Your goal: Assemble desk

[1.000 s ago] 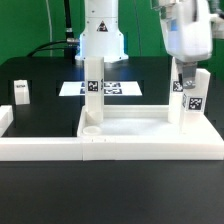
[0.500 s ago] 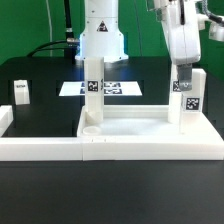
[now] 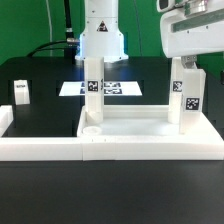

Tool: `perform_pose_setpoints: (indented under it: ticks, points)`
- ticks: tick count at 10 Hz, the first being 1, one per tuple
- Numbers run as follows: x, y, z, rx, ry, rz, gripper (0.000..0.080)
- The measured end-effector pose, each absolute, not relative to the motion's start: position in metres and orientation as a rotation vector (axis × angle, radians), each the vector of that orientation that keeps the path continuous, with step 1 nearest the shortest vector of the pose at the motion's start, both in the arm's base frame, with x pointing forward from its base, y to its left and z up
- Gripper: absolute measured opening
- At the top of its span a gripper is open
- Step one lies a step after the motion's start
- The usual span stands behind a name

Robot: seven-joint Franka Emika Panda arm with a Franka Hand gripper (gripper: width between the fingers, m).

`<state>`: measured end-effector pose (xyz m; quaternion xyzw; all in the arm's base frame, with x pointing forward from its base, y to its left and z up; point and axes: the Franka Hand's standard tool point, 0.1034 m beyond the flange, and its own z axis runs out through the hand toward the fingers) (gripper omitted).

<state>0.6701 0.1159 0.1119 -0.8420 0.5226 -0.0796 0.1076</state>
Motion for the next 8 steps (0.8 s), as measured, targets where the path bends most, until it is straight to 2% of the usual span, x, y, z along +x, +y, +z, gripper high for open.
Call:
perform_pose_setpoints:
  ticks: [4, 6, 8]
  points:
    - [0.667, 0.091, 0.104, -2.955, 0.59, -0.301, 0.0649]
    - [0.664, 0.091, 0.097, -3.029, 0.378, -0.297, 0.0649]
    - [0.667, 0.089, 0.098, -3.032, 0.358, -0.325, 0.0649]
